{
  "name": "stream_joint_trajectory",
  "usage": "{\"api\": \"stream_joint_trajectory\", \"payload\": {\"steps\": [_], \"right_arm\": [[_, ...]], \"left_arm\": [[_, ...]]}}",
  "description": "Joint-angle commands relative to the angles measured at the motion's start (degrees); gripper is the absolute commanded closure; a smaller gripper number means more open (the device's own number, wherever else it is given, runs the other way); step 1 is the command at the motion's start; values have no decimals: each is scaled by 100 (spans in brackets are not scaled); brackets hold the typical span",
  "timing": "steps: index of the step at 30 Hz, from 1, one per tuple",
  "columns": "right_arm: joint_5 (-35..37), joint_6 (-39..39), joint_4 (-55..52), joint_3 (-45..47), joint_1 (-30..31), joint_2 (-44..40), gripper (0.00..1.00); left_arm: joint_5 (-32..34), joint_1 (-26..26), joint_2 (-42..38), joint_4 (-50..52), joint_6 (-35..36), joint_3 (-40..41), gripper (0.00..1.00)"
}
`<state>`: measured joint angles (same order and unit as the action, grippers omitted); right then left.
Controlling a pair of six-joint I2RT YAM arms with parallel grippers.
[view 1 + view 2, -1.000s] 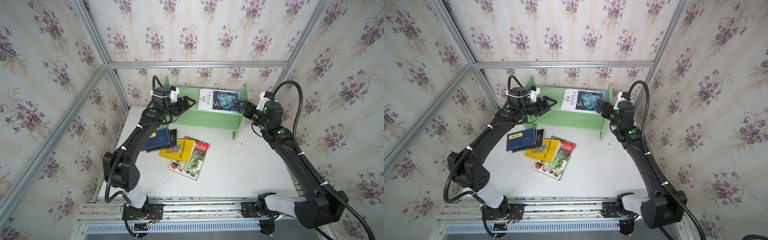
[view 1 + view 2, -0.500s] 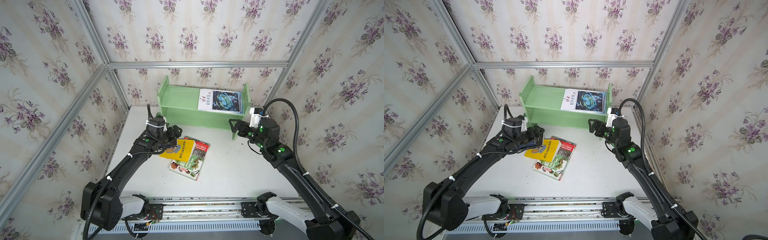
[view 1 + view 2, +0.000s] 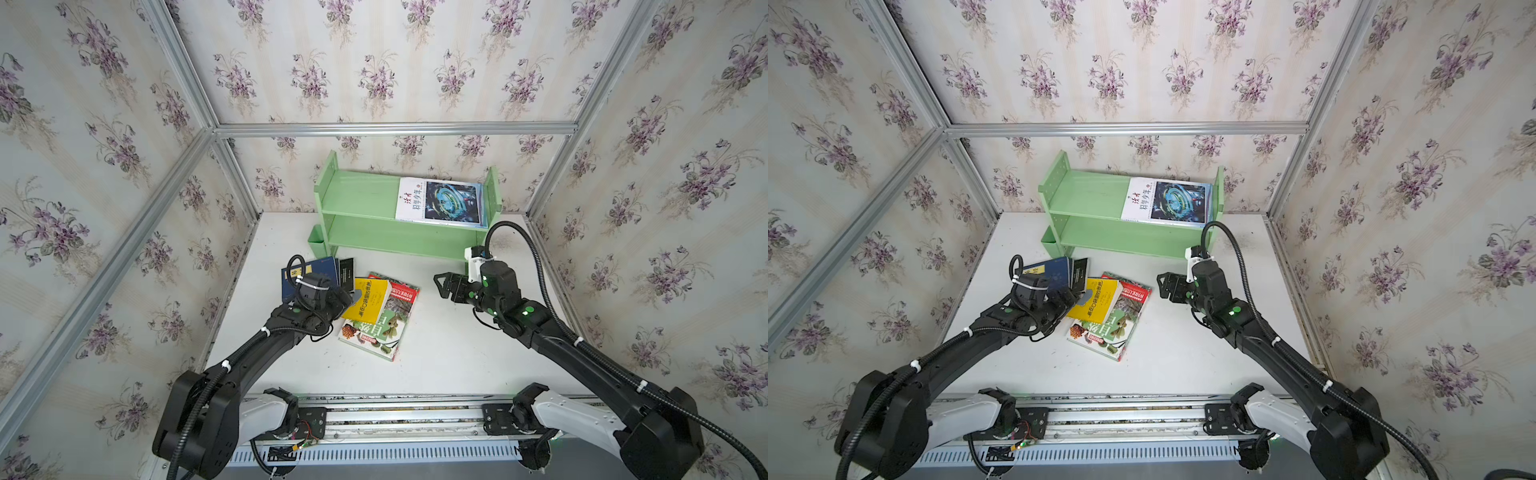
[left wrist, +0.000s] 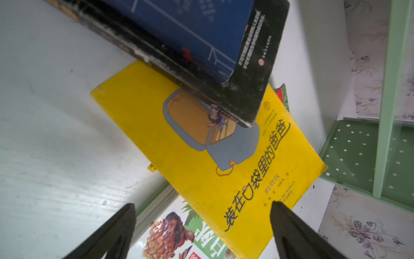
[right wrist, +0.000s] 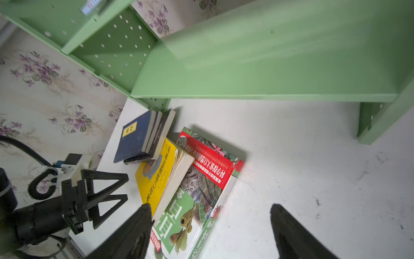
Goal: Stacking books/files
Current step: Move the books to the middle-left of the table.
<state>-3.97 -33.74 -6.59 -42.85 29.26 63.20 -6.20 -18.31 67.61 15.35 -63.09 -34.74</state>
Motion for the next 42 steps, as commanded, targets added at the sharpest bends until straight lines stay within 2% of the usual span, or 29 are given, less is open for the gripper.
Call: {"api": "stream_joint_trajectory", "payload": {"steps": [1, 5, 10, 13, 16, 21, 26, 30, 37, 42], "right_arm": [[-343, 120, 744, 28, 43, 480, 14], [-903, 226, 935, -402, 71, 1394, 14], [-1112, 453, 1150, -820, 494, 2271, 13], [-1022, 518, 1179, -986, 622, 2689, 13], [-977, 275, 1434, -952, 643, 2942, 14], [-683, -160, 1427, -887, 642, 3171, 16], [-128, -136, 797, -896, 643, 3021, 17], [186, -109, 490, -748, 626, 2728, 15], [369, -142, 172, -511, 616, 2443, 15], [586, -127, -23, -422, 543, 2179, 14]], "left_arm": [[-169, 2, -144, -235, -822, 429, 2], [-410, -6, -319, -559, -1299, 850, 1], [-364, -52, -704, -551, -1460, 982, 1], [-328, -227, -858, -516, -1253, 796, 1], [-368, -576, -771, -644, -512, 257, 1], [-963, -1236, 407, -649, 475, -1100, 1], [-945, -1725, 1699, -580, 426, -2126, 1], [-837, -1910, 2291, -552, 363, -2653, 1], [-760, -2071, 3029, -386, 52, -2955, 1], [-57, -2081, 3071, -162, -88, -2682, 1]]}}
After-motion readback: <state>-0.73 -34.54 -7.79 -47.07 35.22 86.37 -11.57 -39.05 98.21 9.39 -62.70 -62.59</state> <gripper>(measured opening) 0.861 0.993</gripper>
